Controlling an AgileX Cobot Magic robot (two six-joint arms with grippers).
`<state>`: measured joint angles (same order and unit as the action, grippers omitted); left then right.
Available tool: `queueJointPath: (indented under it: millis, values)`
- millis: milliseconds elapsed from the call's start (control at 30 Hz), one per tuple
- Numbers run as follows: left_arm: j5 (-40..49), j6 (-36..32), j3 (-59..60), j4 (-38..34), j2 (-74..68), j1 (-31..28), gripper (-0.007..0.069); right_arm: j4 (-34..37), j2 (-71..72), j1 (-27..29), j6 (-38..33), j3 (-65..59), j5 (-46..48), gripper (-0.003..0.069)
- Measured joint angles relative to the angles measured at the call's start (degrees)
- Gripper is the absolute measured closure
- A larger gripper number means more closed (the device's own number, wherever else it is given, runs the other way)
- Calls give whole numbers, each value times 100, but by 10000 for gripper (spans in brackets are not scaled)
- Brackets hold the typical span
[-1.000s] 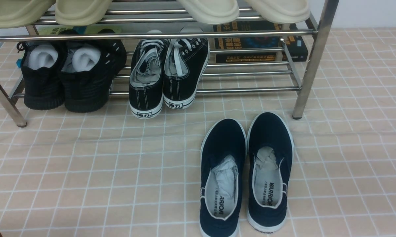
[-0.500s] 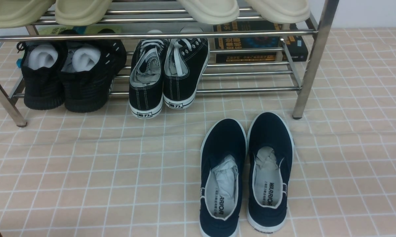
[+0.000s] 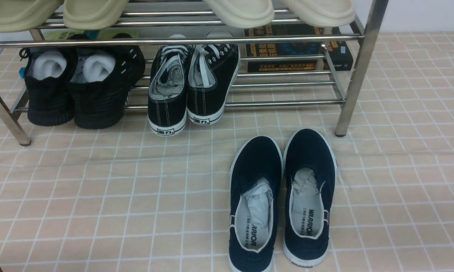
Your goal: Take the shoes off the shelf from the light coffee tablecloth by hand.
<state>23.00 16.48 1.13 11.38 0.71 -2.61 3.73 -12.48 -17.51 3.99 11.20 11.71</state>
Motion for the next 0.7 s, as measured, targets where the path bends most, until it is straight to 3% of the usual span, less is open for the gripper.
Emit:
queueJointPath:
  millis: [100, 400, 700]
  values:
    - [0, 0, 0, 0, 0, 0, 385, 0, 179, 545, 0, -505, -7, 627]
    - [0, 0, 0, 0, 0, 0, 385, 0, 906, 1470, 0, -1260, 46, 627]
    - [0, 0, 0, 0, 0, 0, 385, -41, 1301, 1799, -4, -1241, 866, 618]
